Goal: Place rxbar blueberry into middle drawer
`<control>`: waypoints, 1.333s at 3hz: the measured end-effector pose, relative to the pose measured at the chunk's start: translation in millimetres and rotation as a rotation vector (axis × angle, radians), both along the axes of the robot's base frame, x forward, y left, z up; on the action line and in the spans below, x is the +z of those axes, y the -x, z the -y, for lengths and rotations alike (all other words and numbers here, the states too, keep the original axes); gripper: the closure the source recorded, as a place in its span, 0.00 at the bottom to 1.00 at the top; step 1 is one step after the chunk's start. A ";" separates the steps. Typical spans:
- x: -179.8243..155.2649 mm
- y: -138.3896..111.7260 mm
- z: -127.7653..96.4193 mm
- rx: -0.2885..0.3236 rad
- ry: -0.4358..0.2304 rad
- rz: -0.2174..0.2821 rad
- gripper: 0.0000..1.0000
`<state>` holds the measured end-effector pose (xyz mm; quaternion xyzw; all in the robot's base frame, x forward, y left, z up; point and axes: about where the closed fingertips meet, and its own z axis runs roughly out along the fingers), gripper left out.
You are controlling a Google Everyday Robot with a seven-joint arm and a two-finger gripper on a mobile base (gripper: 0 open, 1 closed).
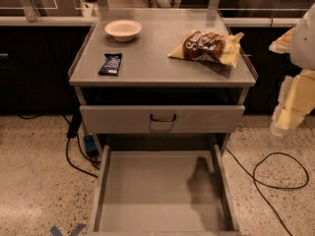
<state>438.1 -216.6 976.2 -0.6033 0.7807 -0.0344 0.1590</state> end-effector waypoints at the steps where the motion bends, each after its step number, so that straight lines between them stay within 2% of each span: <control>1: -0.1 -0.3 -0.1 0.001 0.000 0.000 0.00; 2: -6.8 -18.2 -7.3 0.051 0.022 0.004 0.00; 3: -16.2 -48.8 -21.9 0.137 0.050 -0.008 0.00; 4: -20.2 -107.5 -49.7 0.260 0.068 -0.009 0.00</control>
Offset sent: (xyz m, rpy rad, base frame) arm 0.0412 0.0150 -0.0202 -0.0539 0.0123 0.1192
